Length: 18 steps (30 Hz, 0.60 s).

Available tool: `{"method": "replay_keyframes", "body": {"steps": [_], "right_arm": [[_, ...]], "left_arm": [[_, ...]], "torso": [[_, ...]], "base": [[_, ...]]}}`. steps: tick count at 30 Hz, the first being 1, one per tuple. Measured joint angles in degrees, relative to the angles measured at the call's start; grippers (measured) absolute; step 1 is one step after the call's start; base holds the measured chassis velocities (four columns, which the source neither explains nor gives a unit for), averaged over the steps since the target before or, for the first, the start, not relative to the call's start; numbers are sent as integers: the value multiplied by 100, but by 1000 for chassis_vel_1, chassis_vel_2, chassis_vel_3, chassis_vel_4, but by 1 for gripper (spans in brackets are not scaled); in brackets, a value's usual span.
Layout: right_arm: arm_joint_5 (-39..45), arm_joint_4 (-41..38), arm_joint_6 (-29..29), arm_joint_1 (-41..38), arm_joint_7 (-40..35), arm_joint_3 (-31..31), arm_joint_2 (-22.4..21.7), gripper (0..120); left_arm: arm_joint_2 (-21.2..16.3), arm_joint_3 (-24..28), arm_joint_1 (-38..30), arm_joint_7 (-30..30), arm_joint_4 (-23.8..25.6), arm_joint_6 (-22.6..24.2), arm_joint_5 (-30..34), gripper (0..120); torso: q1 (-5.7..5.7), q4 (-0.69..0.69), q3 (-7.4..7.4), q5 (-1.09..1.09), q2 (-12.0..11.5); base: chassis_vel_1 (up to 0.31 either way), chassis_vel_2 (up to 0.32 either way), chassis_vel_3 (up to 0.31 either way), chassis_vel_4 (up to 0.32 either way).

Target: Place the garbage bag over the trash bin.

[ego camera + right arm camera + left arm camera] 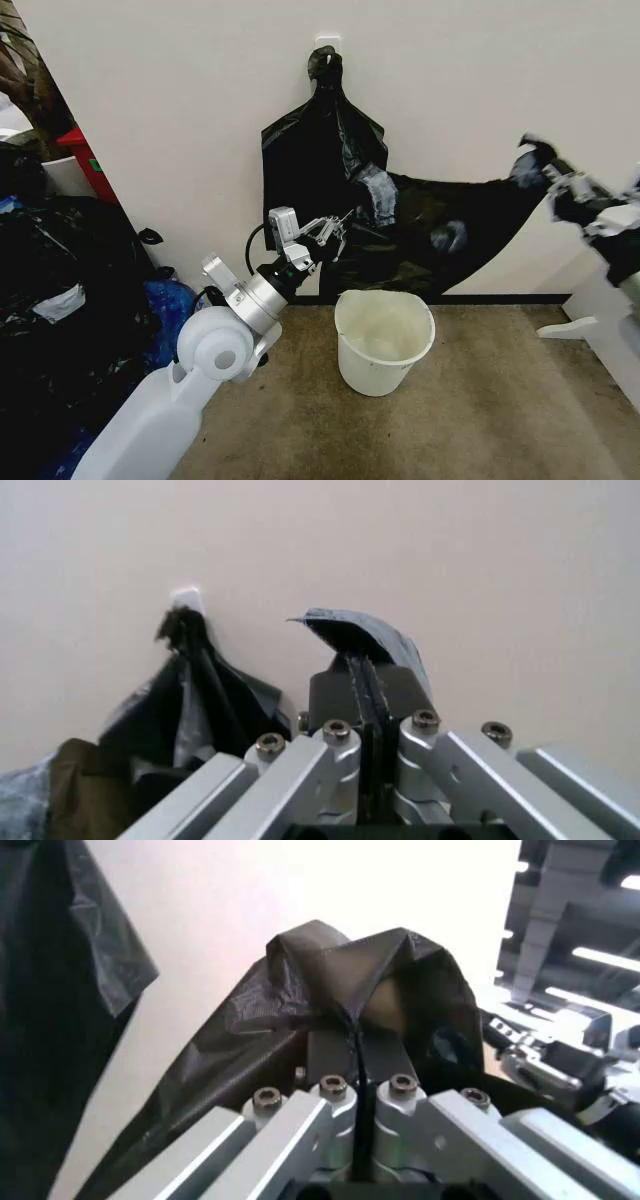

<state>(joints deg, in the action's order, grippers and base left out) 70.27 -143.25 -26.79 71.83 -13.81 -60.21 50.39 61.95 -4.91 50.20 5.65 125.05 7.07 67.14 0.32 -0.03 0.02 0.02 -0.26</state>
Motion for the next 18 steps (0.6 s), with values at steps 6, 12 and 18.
{"method": "replay_keyframes", "body": {"steps": [6, 12, 18], "right_arm": [[312, -1, 216, -166, 381, -178, -155, 0], [469, 0, 328, -230, 556, -120, -208, 0], [-32, 2, 272, -152, 686, 438, 95, 0]], "left_arm": [[9, 20, -165, 99, 57, 36, 236, 0], [22, 20, -213, 203, -74, 36, 190, 0], [152, 51, -172, 362, -584, -61, -142, 0]], "torso": [[0, 0, 0, -2, 0], [0, 0, 0, -1, 0], [0, 1, 0, -1, 0]], "base": [[0, 0, 0, 0], [0, 0, 0, 0], [0, 0, 0, 0]]}}
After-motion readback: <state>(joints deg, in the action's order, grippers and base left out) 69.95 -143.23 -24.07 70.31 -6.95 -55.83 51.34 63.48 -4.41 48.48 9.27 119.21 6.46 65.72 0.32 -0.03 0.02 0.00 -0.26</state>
